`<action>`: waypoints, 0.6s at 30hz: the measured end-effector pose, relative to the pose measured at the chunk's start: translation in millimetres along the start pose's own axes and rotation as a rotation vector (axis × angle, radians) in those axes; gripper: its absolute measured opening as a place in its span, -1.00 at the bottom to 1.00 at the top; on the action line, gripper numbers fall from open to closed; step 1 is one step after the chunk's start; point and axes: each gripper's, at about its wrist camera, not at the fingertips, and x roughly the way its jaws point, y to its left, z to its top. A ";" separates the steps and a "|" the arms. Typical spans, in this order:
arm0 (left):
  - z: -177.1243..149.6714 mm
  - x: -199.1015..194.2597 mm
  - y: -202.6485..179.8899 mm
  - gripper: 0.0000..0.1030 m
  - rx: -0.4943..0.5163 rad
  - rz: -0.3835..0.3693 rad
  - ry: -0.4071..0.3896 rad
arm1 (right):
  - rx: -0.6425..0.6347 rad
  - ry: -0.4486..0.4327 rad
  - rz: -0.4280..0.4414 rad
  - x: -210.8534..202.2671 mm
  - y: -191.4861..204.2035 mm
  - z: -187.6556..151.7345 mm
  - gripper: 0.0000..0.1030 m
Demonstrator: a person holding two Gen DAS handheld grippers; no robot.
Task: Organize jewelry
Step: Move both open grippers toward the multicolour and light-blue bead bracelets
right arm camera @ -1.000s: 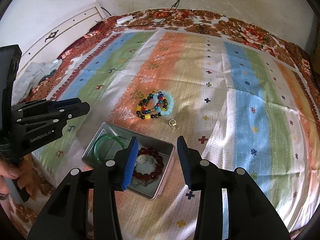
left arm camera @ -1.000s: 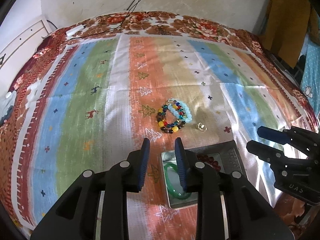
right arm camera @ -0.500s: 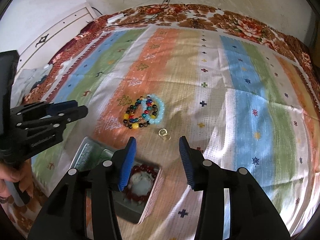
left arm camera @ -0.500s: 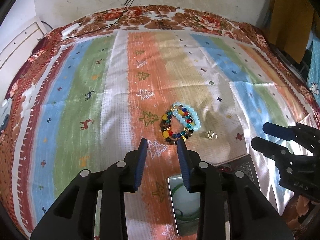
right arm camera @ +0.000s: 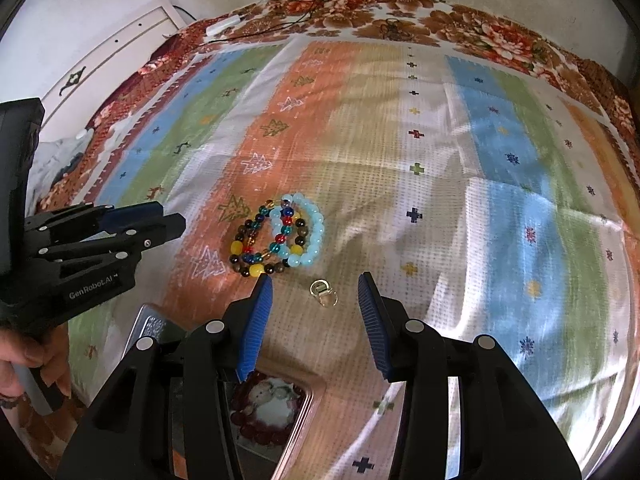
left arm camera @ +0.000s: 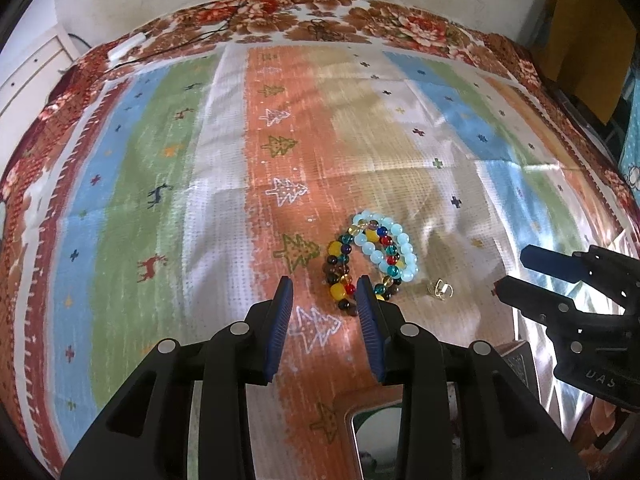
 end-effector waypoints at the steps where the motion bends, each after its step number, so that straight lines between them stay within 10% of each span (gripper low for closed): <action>1: 2.0 3.3 -1.0 -0.37 0.006 -0.001 0.004 | 0.002 0.003 0.001 2.0 -1.1 1.3 -0.14; 18: 22.7 47.7 -0.3 -0.37 0.051 0.007 0.066 | 0.006 0.077 -0.002 46.5 -13.6 21.3 -0.14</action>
